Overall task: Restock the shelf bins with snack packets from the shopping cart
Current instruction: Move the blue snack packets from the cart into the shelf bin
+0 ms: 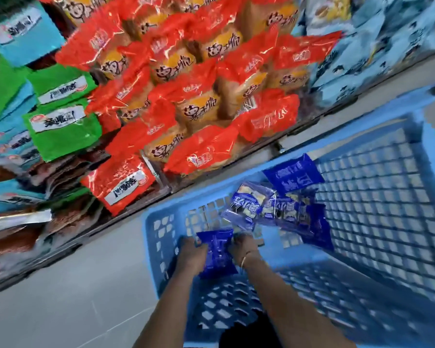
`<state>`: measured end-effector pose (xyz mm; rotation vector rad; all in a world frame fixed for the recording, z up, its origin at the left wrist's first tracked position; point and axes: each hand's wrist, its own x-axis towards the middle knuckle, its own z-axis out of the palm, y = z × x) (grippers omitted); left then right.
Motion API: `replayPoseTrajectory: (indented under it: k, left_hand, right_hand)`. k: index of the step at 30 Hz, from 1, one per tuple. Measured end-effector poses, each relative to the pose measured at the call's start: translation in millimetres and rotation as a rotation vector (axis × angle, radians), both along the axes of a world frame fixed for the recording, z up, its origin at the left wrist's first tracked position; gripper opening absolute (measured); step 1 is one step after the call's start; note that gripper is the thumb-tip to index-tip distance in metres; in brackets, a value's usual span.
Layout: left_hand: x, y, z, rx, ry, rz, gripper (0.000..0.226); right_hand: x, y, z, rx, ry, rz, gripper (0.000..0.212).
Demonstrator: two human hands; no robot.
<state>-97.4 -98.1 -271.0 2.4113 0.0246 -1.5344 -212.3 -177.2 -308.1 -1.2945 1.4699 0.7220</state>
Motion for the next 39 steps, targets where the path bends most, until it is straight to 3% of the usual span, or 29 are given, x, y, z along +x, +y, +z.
replayPoseTrajectory:
  k: [4,7,12,15,18,20,24,26,29,33,36,39]
  left_hand:
    - [-1,-4,-1,-0.055,0.107,0.288,0.027]
    - [-8,-3,13,-0.129,0.122,0.402,0.034]
    - [8,-16,45,-0.237,0.247,0.832,0.023]
    - [27,-21,59,-0.238,0.471,0.669,0.020]
    - [39,-23,66,-0.171,0.583,0.469,0.031]
    - [43,-22,65,-0.219,0.573,0.525,0.038]
    - [43,-18,60,-0.341,0.552,0.630,0.039]
    - [41,-15,56,-0.347,0.528,0.654,0.036]
    - [41,-12,46,-0.321,0.424,0.636,0.041]
    - [39,-16,38,-0.364,0.338,0.777,0.040]
    - [39,-19,39,-0.327,0.279,0.776,0.027]
    - [37,-17,37,-0.297,0.212,0.729,0.031]
  right_hand:
    - [4,8,-5,-0.004,-0.081,-0.121,0.009]
    - [0,3,18,-0.133,-0.234,-0.271,0.028]
    - [-6,-18,78,-0.377,-0.457,0.381,0.021]
    - [-17,-23,98,-0.464,-0.641,0.608,0.032]
    - [-21,-34,100,-0.454,-0.690,0.661,0.036]
    - [-23,-41,90,-0.409,-0.622,0.479,0.036]
    - [-17,-63,65,-0.403,-0.268,-0.276,0.018]
    - [-7,-72,47,-0.311,-0.089,-0.421,0.042]
    - [17,-74,33,-0.289,0.023,-0.671,0.074]
    - [34,-71,28,-0.334,0.104,-0.756,0.082]
    - [32,-66,34,-0.303,0.032,-0.707,0.062]
    - [18,-64,52,-0.143,-0.176,-0.865,0.038]
